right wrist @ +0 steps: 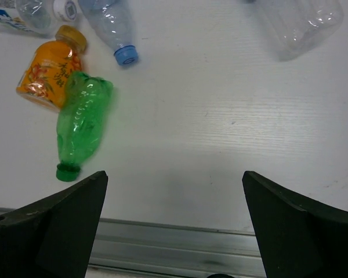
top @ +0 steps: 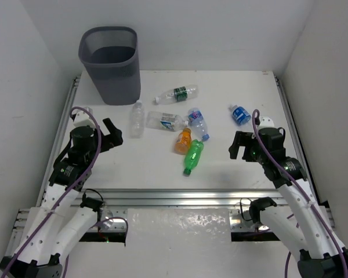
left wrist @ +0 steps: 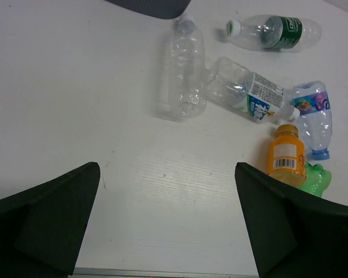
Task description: Put the plastic bottles in the bin
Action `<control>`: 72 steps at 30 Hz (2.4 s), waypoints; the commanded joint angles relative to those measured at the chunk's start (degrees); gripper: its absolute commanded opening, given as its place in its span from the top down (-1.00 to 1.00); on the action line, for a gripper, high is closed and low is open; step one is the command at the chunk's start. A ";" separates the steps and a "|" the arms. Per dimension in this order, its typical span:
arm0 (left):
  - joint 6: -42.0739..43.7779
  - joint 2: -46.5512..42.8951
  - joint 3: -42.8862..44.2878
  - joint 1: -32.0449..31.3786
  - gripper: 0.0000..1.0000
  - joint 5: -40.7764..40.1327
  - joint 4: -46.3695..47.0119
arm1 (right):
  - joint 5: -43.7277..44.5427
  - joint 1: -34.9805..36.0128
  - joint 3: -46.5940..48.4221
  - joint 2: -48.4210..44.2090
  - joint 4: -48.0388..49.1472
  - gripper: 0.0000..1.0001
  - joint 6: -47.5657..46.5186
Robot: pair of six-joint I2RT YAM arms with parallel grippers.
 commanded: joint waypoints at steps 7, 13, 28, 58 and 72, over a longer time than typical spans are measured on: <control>0.15 -0.71 1.81 -0.54 -0.99 2.11 2.63 | 7.62 0.17 5.12 9.04 8.70 -0.98 -6.20; 0.59 0.43 1.46 -0.54 -0.99 3.96 3.42 | 31.75 0.00 25.46 39.87 6.61 -0.98 -21.13; 1.38 2.01 1.10 -1.24 -0.99 6.60 4.30 | 22.21 -8.53 44.59 79.11 2.03 -0.73 -28.80; -13.30 27.85 17.18 -16.36 0.85 52.84 45.01 | -64.28 19.51 20.86 30.51 51.08 -0.10 11.63; -3.29 54.69 73.05 4.19 0.93 -13.52 9.21 | -11.54 7.38 1.09 13.98 25.58 -0.98 0.91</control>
